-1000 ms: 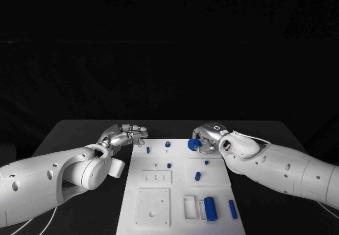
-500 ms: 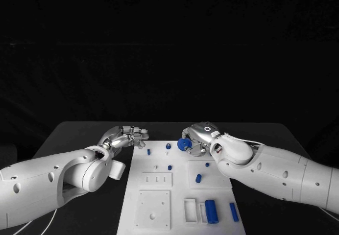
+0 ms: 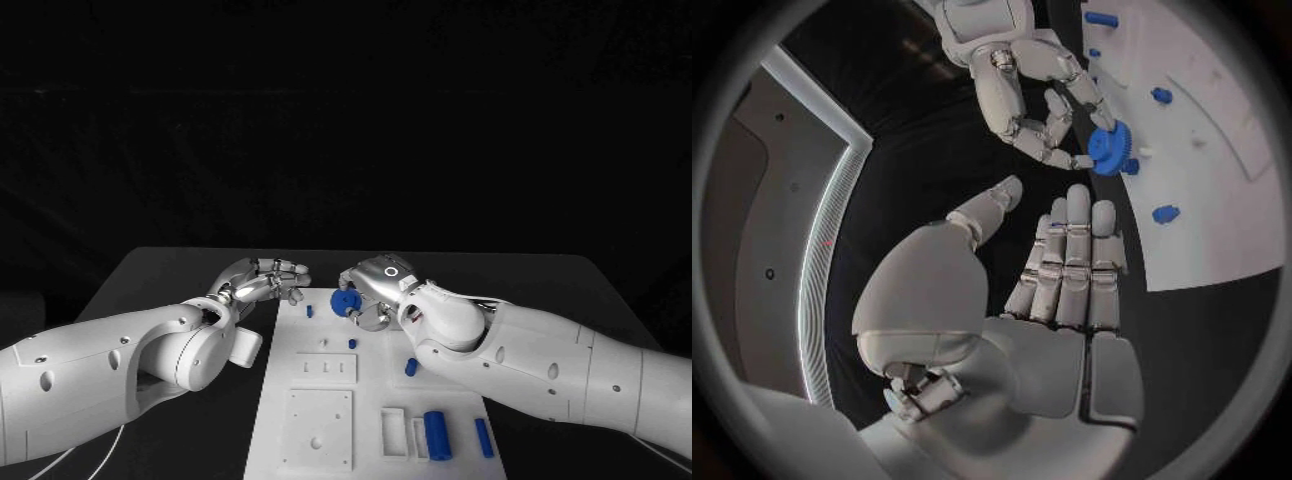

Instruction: Assemble the parts on the task board

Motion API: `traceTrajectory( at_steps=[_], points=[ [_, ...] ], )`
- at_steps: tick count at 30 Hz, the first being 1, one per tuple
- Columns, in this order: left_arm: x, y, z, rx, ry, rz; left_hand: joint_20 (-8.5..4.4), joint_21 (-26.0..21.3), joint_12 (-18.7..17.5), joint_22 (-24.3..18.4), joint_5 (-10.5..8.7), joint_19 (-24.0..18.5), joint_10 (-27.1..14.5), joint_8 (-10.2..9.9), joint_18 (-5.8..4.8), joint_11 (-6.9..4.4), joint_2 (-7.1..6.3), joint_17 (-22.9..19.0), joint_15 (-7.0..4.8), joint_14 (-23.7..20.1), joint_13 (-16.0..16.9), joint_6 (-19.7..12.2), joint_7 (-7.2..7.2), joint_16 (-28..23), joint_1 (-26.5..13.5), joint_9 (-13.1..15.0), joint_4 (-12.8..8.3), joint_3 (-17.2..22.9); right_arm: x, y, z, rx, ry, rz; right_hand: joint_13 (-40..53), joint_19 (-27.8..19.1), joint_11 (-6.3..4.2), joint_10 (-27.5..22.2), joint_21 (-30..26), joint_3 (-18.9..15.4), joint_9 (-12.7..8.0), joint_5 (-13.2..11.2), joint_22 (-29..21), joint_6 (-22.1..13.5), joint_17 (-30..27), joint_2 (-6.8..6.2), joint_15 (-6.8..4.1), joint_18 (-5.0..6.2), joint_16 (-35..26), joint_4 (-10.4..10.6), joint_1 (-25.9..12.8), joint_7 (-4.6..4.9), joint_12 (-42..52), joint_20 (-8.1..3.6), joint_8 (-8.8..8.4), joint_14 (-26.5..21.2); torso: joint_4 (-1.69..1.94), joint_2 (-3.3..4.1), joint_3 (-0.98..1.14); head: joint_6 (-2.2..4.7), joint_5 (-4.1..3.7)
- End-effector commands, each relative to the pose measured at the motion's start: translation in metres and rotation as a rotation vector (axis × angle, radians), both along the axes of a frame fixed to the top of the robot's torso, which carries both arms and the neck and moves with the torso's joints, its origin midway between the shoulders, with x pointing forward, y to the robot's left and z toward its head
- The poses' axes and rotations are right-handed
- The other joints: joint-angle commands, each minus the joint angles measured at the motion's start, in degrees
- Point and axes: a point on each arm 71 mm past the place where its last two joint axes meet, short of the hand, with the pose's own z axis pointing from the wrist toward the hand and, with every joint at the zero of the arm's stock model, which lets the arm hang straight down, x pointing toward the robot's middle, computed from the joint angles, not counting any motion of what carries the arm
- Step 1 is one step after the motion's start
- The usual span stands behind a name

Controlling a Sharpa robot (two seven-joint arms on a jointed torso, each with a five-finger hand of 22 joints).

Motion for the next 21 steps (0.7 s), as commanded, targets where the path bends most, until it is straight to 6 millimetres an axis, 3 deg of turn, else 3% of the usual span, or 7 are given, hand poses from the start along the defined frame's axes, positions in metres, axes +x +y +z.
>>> traceTrajectory(
  at_steps=[1, 5, 10, 21],
  points=[
    [0.0, -0.003, 0.002, -0.001, -0.012, -0.009, -0.37, 0.4, 0.0, 0.9, -0.14, -0.2, -0.5, -0.2, 0.84, 0.0, 0.05, 0.1, -0.21, 0.3, 0.1, 0.0, 0.37, -0.4, -0.4, 0.0, -0.1, 0.2, 0.0, 0.005, -0.006, -0.023, -0.008, 0.001, 0.0, 0.2, -0.14, 0.2, 0.3, 0.4, 0.0, -0.1, 1.0, 4.2, 0.1, -0.58, -0.58, 3.56, -0.3, 0.1, 0.1, 0.56, -0.2, -0.34, -0.24, 0.0, 0.1, 0.05, -0.09, 0.06, 0.16],
    [0.0, -0.003, 0.002, -0.001, -0.011, -0.009, -0.37, 0.4, 0.0, 0.9, -0.14, -0.2, -0.5, -0.2, 0.84, 0.0, 0.05, 0.1, -0.21, 0.3, 0.1, 0.0, 0.37, -0.4, -0.4, 0.0, -0.2, 0.2, 0.001, 0.01, -0.014, -0.034, 0.005, 0.002, -0.1, 0.2, -0.14, 0.1, 0.3, 0.4, 0.0, -0.2, 1.0, 4.2, 0.1, -0.6, -0.58, 3.56, -0.3, 0.1, 0.1, 0.56, -0.2, -0.35, -0.26, 0.0, 0.21, 0.11, -0.1, -0.16, 0.17],
    [-0.001, -0.003, 0.002, -0.001, -0.011, -0.009, -0.37, 0.4, 0.0, 0.9, -0.15, -0.2, -0.5, -0.2, 0.84, 0.01, 0.04, 0.1, -0.21, 0.3, 0.1, -0.1, 0.38, -0.4, -0.4, 0.0, -0.2, 0.2, 0.003, 0.011, -0.023, -0.052, 0.021, -0.005, -0.1, 0.2, -0.13, 0.1, 0.3, 0.4, 0.0, -0.3, 1.0, 4.1, 0.1, -0.61, -0.58, 3.56, -0.3, 0.1, 0.1, 0.57, -0.3, -0.34, -0.29, 0.0, 0.5, 0.24, -0.31, -0.58, 0.18],
    [-0.001, -0.002, 0.002, -0.003, -0.012, -0.012, -0.37, 0.4, 0.1, 0.9, -0.13, -0.2, -0.4, -0.1, 0.84, -0.04, 0.12, 0.2, -0.22, 0.4, 0.1, 0.0, 0.34, -0.4, -0.4, 0.0, -0.2, 0.2, 0.008, 0.005, -0.029, -0.086, 0.033, -0.026, -0.6, 0.1, -0.08, -0.5, 0.2, 0.5, -0.1, -1.0, 1.0, 4.0, 0.2, -0.66, -0.53, 3.56, -0.5, 0.2, 0.1, 0.62, -0.9, -0.27, -0.42, 0.0, 0.23, 0.18, -0.18, -0.68, 0.28]
  ],
)
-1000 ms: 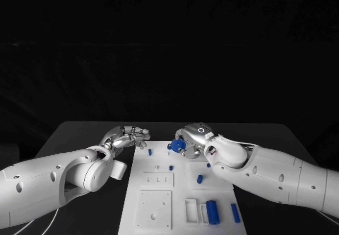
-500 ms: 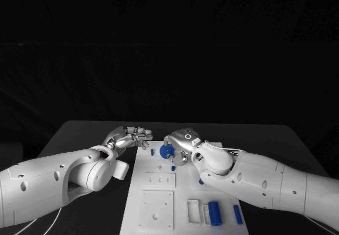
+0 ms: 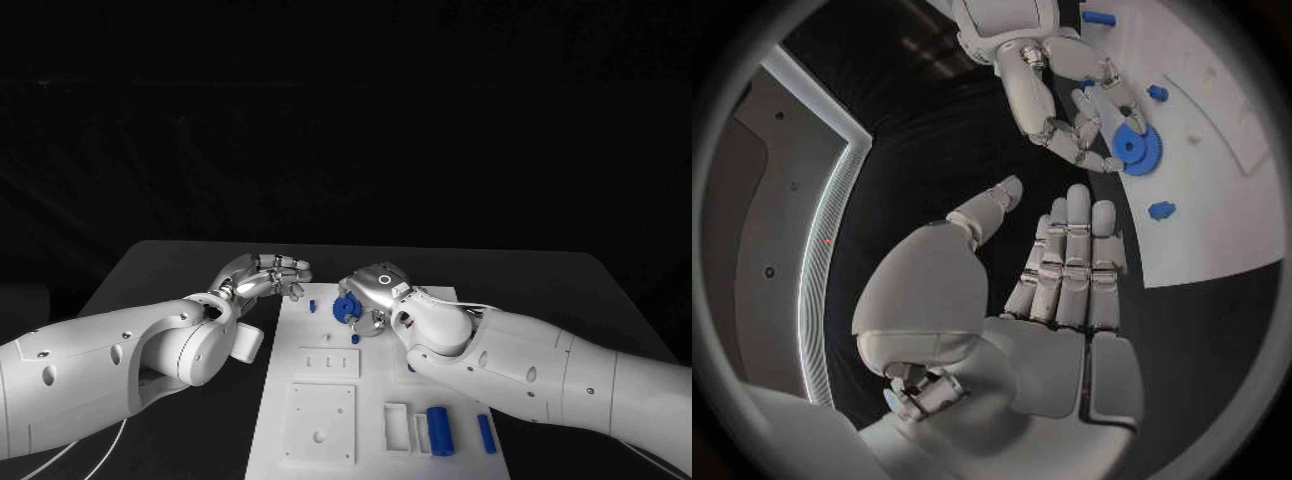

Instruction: Assemble the parts on the task board

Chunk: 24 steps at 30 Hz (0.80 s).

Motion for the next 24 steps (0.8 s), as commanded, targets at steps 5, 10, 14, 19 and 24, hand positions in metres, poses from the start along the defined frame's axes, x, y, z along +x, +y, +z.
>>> traceTrajectory(
  at_steps=[5, 10, 14, 19, 24],
  points=[
    [-0.0003, -0.0026, 0.0016, -0.003, -0.011, -0.011, -0.37, 0.4, 0.1, 0.8, -0.13, -0.2, -0.5, -0.1, 0.83, -0.02, 0.12, 0.1, -0.22, 0.4, 0.1, 0.0, 0.34, -0.2, -0.4, 0.0, -0.2, 0.2, -0.0003, 0.0011, -0.0036, -0.04, 0.008, 0.001, -0.4, 0.0, -0.07, -0.8, 0.2, 0.3, 0.1, -0.6, 0.9, 3.9, 0.1, -0.58, -0.35, 3.53, -0.4, 0.0, 0.2, 0.69, -0.8, -0.3, -0.11, 0.1, 0.05, -0.04, 0.11, -0.05, 0.02],
    [-0.0001, -0.0028, 0.0015, -0.002, -0.011, -0.011, -0.37, 0.4, 0.1, 0.8, -0.13, -0.2, -0.5, -0.1, 0.83, 0.0, 0.1, 0.1, -0.22, 0.4, 0.1, 0.0, 0.34, -0.2, -0.4, 0.0, -0.2, 0.2, 0.0001, 0.0019, -0.0042, -0.031, 0.024, 0.0, -0.7, -0.1, -0.03, -1.2, 0.1, 0.3, 0.0, -0.7, 0.9, 3.7, 0.1, -0.71, -0.32, 3.53, -0.5, 0.0, 0.2, 0.74, -1.2, -0.24, -0.22, 0.1, -0.02, -0.04, 0.16, 0.03, 0.1],
    [-0.0003, -0.0035, 0.0016, -0.003, -0.01, -0.013, -0.37, 0.4, 0.1, 0.8, -0.13, -0.2, -0.6, -0.1, 0.83, 0.01, 0.1, 0.1, -0.22, 0.4, 0.1, 0.0, 0.34, -0.2, -0.4, 0.0, -0.2, 0.2, 0.0014, 0.0006, -0.0056, -0.024, 0.051, -0.006, -1.5, -0.3, 0.24, -2.3, 0.0, 0.1, -0.2, -1.0, 0.9, 2.6, 0.1, -0.96, -0.08, 3.53, -0.8, -0.1, 0.1, 1.04, -2.1, -0.1, -0.88, 0.0, -0.06, -0.05, 0.06, 0.09, 0.06],
    [-0.0002, -0.003, 0.0014, -0.002, -0.009, -0.012, -0.37, 0.4, 0.1, 0.8, -0.14, -0.2, -0.6, -0.1, 0.83, 0.03, 0.07, 0.1, -0.21, 0.4, 0.0, 0.0, 0.35, -0.2, -0.4, 0.0, -0.2, 0.2, 0.0034, -0.0012, -0.0073, -0.006, 0.087, -0.014, -2.3, -0.5, 1.37, -3.4, -0.2, -1.3, -1.4, -1.0, 0.9, -2.5, 0.4, -1.33, 1.0, 3.53, -1.1, -0.9, -0.1, 2.22, -3.1, -0.02, -3.64, 0.1, -0.07, -0.04, 0.07, 0.11, 0.05],
    [-0.0002, -0.0036, 0.0015, -0.003, -0.009, -0.016, -0.37, 0.4, 0.1, 0.8, -0.14, -0.2, -0.7, -0.2, 0.83, 0.04, 0.05, 0.1, -0.21, 0.4, 0.0, -0.1, 0.36, -0.2, -0.4, 0.0, -0.2, 0.2, 0.0046, -0.0024, -0.0103, -0.005, 0.133, -0.022, -2.4, -0.6, 1.45, -3.7, -0.3, -2.1, -1.8, 1.0, 0.8, -5.1, 0.7, -1.26, 1.08, 3.53, -1.3, -1.5, 0.0, 2.29, -3.3, -0.04, -4.78, 0.1, 0.07, -0.04, 0.03, 0.02, -0.05]
  ],
)
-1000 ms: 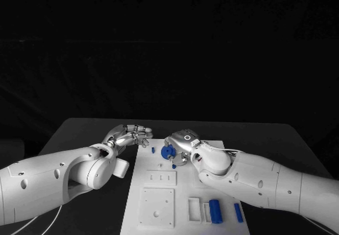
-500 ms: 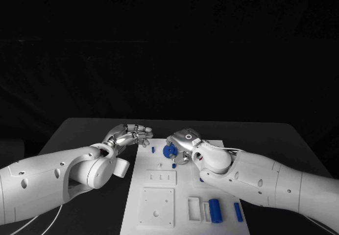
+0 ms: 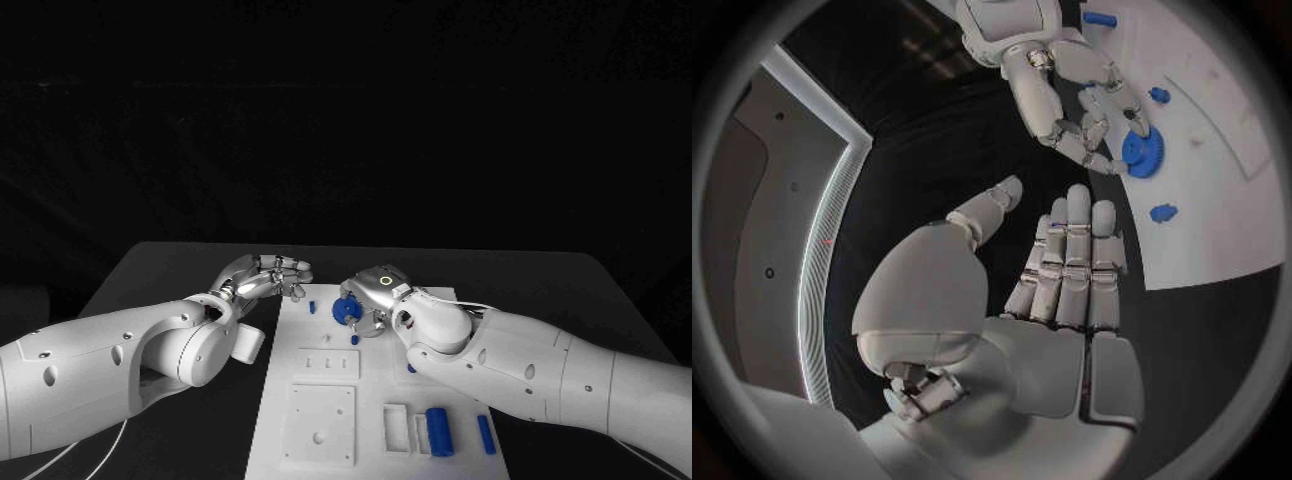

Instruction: Assemble the parts on the task board

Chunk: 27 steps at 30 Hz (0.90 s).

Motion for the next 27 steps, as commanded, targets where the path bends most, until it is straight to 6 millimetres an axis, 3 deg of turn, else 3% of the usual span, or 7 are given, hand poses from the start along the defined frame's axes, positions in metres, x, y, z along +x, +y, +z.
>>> traceTrajectory(
  at_steps=[1, 2, 5, 11, 21, 24, 27],
  points=[
    [0.0, -0.003, 0.001, -0.004, -0.007, -0.017, -0.25, 0.2, 0.1, 0.9, -0.14, 0.1, -0.4, -0.2, 0.82, -0.18, 0.08, 0.1, -0.21, 0.4, 0.1, 0.0, 0.35, -0.3, -0.4, 0.0, -0.2, 0.2, 0.001, -0.001, -0.007, -0.013, 0.088, -0.004, -0.1, -0.3, -0.13, 0.1, -0.3, -0.1, -0.1, 2.9, 0.8, -1.1, 0.2, -0.11, 0.44, 3.51, -0.2, -0.3, 0.4, 0.09, -0.4, -0.37, -0.47, 0.0, 0.14, 0.0, -0.07, -0.09, -0.09],
    [0.0, -0.003, 0.001, -0.004, -0.005, -0.02, -0.25, 0.2, 0.1, 0.9, -0.13, 0.1, -0.4, -0.1, 0.82, -0.19, 0.13, 0.1, -0.21, 0.4, 0.1, 0.0, 0.33, -0.3, -0.4, 0.0, -0.2, 0.2, 0.001, -0.002, -0.008, -0.012, 0.1, -0.007, 0.0, -0.4, -0.18, 0.1, -0.4, 0.4, 0.0, 7.1, 0.8, -1.2, 0.3, 0.17, 0.48, 3.51, -0.2, -0.6, 0.9, 0.13, -0.3, -0.42, -0.38, 0.0, 0.17, -0.01, -0.09, -0.1, -0.13],
    [-0.001, -0.003, 0.001, -0.004, -0.002, -0.022, -0.24, 0.2, 0.1, 0.9, -0.14, 0.0, -0.5, -0.1, 0.82, -0.17, 0.1, 0.1, -0.2, 0.3, 0.1, 0.1, 0.31, -0.3, -0.4, 0.0, -0.2, 0.2, 0.002, -0.004, -0.009, -0.008, 0.12, -0.014, 0.0, -0.3, -0.13, 0.0, -0.4, 0.8, 0.1, 13.1, 0.9, -1.6, 0.6, 0.87, 0.42, 3.51, -0.3, -1.1, 0.8, 0.06, -0.3, -0.35, -0.35, 0.0, 0.1, -0.02, -0.11, -0.12, -0.13],
    [-0.001, -0.002, 0.001, -0.002, -0.001, -0.017, -0.23, 0.2, 0.1, 0.9, -0.13, 0.0, -0.7, -0.1, 0.82, -0.08, 0.21, 0.1, -0.18, 0.3, 0.0, 0.0, 0.33, -0.3, -0.4, 0.0, -0.1, 0.3, 0.003, -0.008, -0.009, 0.002, 0.126, -0.027, -0.1, -0.6, -0.37, -0.3, -0.4, 3.6, 0.4, 21.3, 1.0, -1.7, 0.9, 4.12, 0.22, 3.51, -0.6, -3.6, 1.6, -0.17, -0.4, -0.18, 0.09, 0.0, 0.1, -0.01, -0.02, -0.22, -0.08],
    [0.0, -0.002, 0.001, -0.002, -0.001, -0.016, -0.22, 0.2, 0.0, 0.9, -0.15, 0.0, -0.9, -0.2, 0.81, -0.03, 0.16, 0.2, -0.16, 0.3, 0.0, -0.1, 0.37, -0.4, -0.5, -0.1, -0.1, 0.3, 0.005, -0.011, -0.011, 0.018, 0.152, -0.049, 0.0, -0.4, -0.28, -0.1, -0.3, 4.9, 0.7, 22.2, 1.0, -1.8, 1.3, 5.4, 0.29, 3.51, -0.8, -5.3, 0.3, -0.07, -0.2, -0.07, 0.41, 0.2, 0.03, 0.0, -0.01, -0.19, -0.01],
    [0.0, -0.002, 0.001, -0.001, -0.001, -0.014, -0.22, 0.2, 0.0, 0.9, -0.15, 0.0, -0.9, -0.2, 0.81, -0.03, 0.16, 0.2, -0.16, 0.3, 0.0, -0.1, 0.37, -0.4, -0.5, -0.1, -0.1, 0.3, 0.006, -0.013, -0.011, 0.028, 0.164, -0.057, -0.2, -0.6, -0.35, -0.3, -0.5, 8.6, 0.6, 16.0, 0.9, -2.7, 1.5, 6.79, 0.25, 3.51, -1.0, -6.2, 1.2, -0.25, -0.4, -0.09, 0.08, 0.1, 0.03, -0.01, 0.02, -0.16, -0.02],
    [0.0, -0.001, 0.001, 0.0, 0.0, -0.014, -0.22, 0.2, 0.0, 0.9, -0.15, 0.0, -0.9, -0.2, 0.82, -0.02, 0.17, 0.2, -0.16, 0.3, 0.0, -0.2, 0.38, -0.4, -0.5, -0.1, -0.1, 0.3, 0.007, -0.015, -0.012, 0.028, 0.181, -0.066, -0.1, -0.4, -0.29, -0.2, -0.3, 12.1, 0.6, 13.5, 1.0, -2.8, 1.7, 6.97, 0.28, 3.51, -1.1, -5.6, 0.1, -0.09, -0.3, 0.11, 0.18, 0.3, 0.04, 0.0, 0.01, -0.19, 0.0]
  ],
)
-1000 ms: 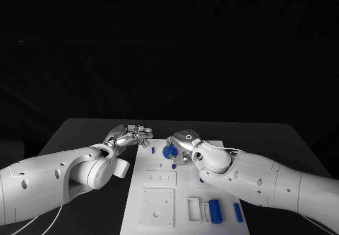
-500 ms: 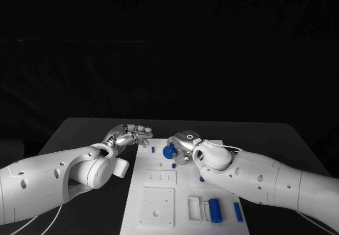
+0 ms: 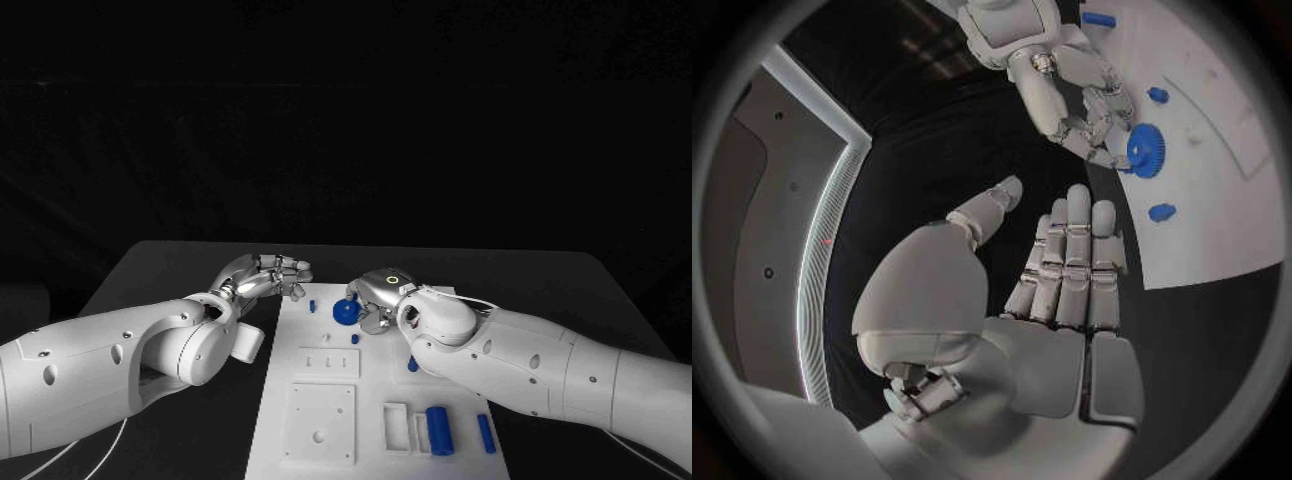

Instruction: Assemble the parts on the task board

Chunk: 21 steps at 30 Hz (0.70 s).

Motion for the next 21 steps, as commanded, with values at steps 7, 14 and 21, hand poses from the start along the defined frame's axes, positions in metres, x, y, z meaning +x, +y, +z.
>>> traceTrajectory(
  at_steps=[7, 14, 21],
  points=[
    [0.0, -0.002, 0.001, -0.002, -0.006, -0.014, -0.24, 0.2, 0.0, 0.9, -0.12, 0.0, -0.5, -0.2, 0.83, 0.02, 0.16, 0.1, -0.16, 0.3, 0.0, -0.2, 0.39, -0.4, -0.4, -0.1, -0.2, 0.3, -0.001, -0.007, -0.003, 0.026, 0.031, -0.017, 0.2, 0.0, -0.09, 0.2, 0.0, 4.3, 0.1, -0.8, 1.1, -0.4, 0.4, 0.73, 0.33, 3.42, -0.3, 0.3, -1.9, 0.11, -0.1, 0.13, -0.03, 0.4, -0.05, 0.01, -0.01, 0.16, -0.03],
    [0.003, 0.003, 0.001, 0.007, -0.013, -0.001, -0.23, 0.3, 0.0, 0.9, -0.12, 0.0, -0.6, -0.2, 0.83, 0.03, 0.16, 0.1, -0.16, 0.3, 0.0, -0.2, 0.4, -0.4, -0.4, -0.1, -0.2, 0.3, -0.004, -0.017, 0.011, 0.215, 0.003, 0.094, 0.2, 0.6, 0.18, 0.4, 0.3, 3.6, 0.2, -4.3, 1.0, -0.5, 0.6, -0.07, 0.56, 3.42, -0.4, 1.3, -3.5, 0.38, 0.1, -0.27, 0.21, 0.7, -0.04, 0.01, -0.01, 0.55, -0.18],
    [0.005, 0.008, 0.001, 0.011, -0.015, 0.012, -0.23, 0.3, 0.1, 0.9, -0.11, -0.1, -0.5, -0.2, 0.83, 0.02, 0.18, 0.1, -0.16, 0.3, 0.1, -0.1, 0.37, -0.4, -0.3, -0.1, -0.2, 0.3, 0.001, -0.043, 0.039, 0.275, 0.022, 0.104, -0.1, 0.0, 0.8, -1.1, 0.3, -10.7, 1.0, -15.1, 1.0, -1.1, 0.9, -2.85, 2.2, 3.42, -0.7, -0.5, -6.6, 0.67, -0.2, -0.84, 0.76, 0.5, -0.19, -0.1, 0.09, 1.53, -0.07]
  ],
)
